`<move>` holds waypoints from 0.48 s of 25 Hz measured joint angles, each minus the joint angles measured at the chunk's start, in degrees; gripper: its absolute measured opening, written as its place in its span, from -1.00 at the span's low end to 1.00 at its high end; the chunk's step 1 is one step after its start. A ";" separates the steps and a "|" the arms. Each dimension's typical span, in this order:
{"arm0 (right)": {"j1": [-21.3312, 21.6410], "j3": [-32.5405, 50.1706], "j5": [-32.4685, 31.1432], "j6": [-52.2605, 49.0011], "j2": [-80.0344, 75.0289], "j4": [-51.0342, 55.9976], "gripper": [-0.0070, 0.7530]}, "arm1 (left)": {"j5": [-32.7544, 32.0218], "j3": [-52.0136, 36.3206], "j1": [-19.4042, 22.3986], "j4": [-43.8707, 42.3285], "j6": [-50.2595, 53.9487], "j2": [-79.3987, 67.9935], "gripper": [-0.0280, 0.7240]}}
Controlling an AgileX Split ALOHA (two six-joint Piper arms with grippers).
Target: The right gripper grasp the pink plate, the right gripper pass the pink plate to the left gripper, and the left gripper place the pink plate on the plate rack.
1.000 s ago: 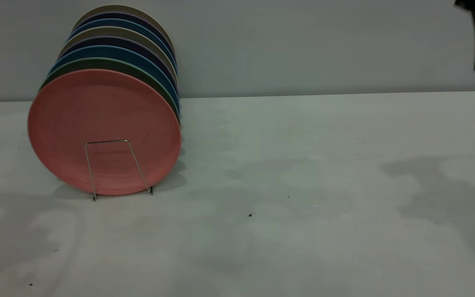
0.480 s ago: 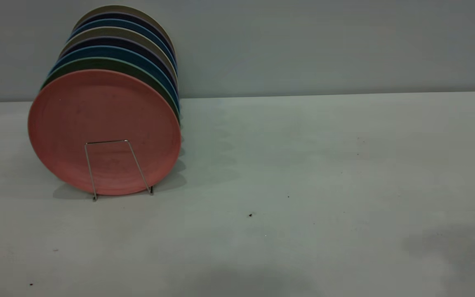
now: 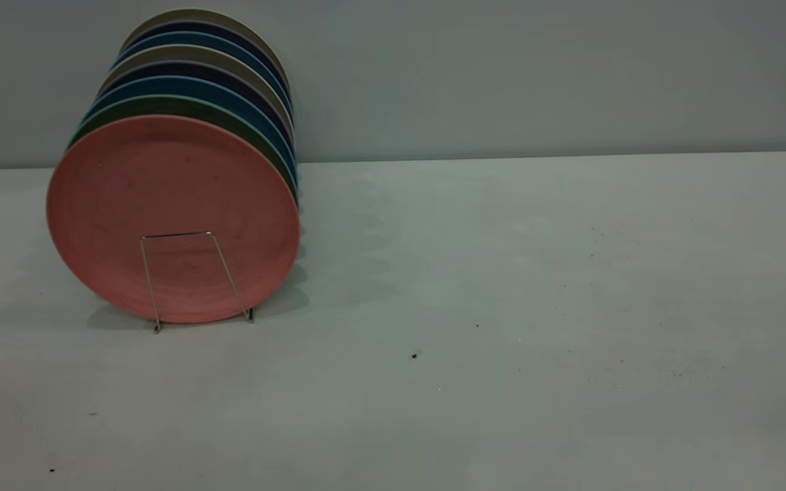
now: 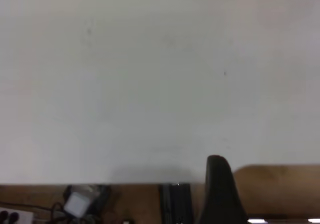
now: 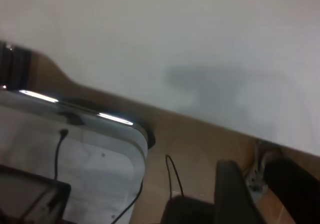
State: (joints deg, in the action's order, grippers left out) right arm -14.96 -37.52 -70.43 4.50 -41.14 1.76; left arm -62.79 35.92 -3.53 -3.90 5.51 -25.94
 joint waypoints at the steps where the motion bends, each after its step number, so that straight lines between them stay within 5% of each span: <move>1: 0.00 1.87 0.40 0.50 2.59 0.15 0.10 | -0.99 -0.87 0.00 0.15 -0.04 1.97 0.48; 12: 0.00 8.45 2.44 2.46 25.06 2.44 0.06 | -3.96 -5.90 0.00 0.70 -0.08 19.85 0.48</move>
State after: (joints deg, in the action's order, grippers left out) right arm -14.96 -29.07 -67.99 6.96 -16.08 4.19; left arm -66.75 30.02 -3.53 -3.20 5.44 -6.08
